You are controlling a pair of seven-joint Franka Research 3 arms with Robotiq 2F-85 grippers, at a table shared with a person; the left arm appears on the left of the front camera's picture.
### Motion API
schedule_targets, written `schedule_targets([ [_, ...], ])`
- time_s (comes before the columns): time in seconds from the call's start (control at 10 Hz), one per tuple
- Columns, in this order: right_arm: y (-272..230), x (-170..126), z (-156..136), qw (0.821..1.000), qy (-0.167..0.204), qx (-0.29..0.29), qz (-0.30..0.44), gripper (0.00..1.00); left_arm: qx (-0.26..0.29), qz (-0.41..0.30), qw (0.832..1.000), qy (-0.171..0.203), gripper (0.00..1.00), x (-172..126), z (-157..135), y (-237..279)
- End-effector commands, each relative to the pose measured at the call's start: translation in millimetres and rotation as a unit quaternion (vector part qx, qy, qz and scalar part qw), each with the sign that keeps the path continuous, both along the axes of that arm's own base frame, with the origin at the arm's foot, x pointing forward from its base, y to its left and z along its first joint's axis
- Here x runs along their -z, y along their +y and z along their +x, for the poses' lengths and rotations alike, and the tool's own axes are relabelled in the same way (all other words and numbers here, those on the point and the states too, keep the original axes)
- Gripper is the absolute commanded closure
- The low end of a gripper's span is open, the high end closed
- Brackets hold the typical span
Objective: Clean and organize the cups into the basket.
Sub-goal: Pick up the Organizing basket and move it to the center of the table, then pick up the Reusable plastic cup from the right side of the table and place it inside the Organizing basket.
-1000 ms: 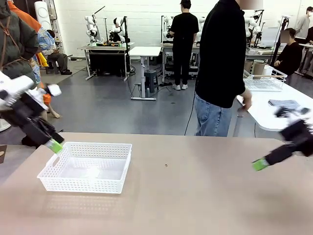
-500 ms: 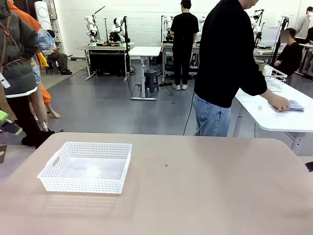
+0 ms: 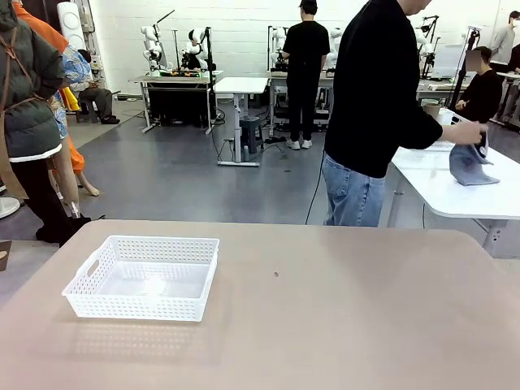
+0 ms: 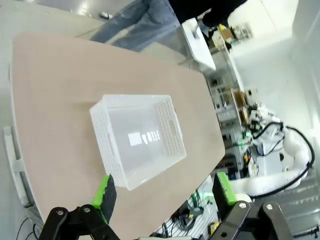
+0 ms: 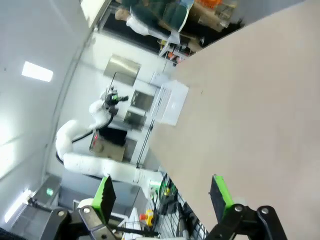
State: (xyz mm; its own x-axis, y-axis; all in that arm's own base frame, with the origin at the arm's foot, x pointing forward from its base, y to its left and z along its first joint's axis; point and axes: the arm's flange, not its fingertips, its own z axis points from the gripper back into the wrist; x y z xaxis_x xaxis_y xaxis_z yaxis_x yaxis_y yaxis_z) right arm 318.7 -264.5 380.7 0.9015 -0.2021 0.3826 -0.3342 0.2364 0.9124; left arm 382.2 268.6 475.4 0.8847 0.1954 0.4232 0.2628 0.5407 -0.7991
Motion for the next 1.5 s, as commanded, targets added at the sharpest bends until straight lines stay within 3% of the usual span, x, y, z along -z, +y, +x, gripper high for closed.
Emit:
schedule_targets([
  [0.0, -3.6, 5.1, -2.7, 0.999, 0.009, 0.041, 0.026, 0.0, -0.034, -0.03, 0.999, -0.004, 0.0, 5.4, -8.7, 3.6],
  [0.4, -34.3, 14.1, -32.6, 0.995, -0.001, 0.082, 0.049, 0.0, -0.079, -0.064, 0.995, 0.0, 0.0, 25.4, -31.0, 48.6],
  [0.5, -33.4, 14.0, -30.4, 0.995, -0.016, 0.081, 0.052, 0.0, -0.084, -0.084, 0.993, -0.007, 0.0, 29.3, -34.0, 50.7],
  [0.6, -34.1, 12.3, -32.2, 0.997, 0.009, 0.07, 0.026, 0.0, -0.07, -0.043, 0.997, 0.009, 0.0, 24.8, -29.3, 40.9],
  [1.4, -34.1, 12.3, -32.2, 0.997, 0.009, 0.07, 0.026, 0.0, -0.07, -0.043, 0.997, 0.009, 0.0, 24.8, -29.3, 40.9],
])
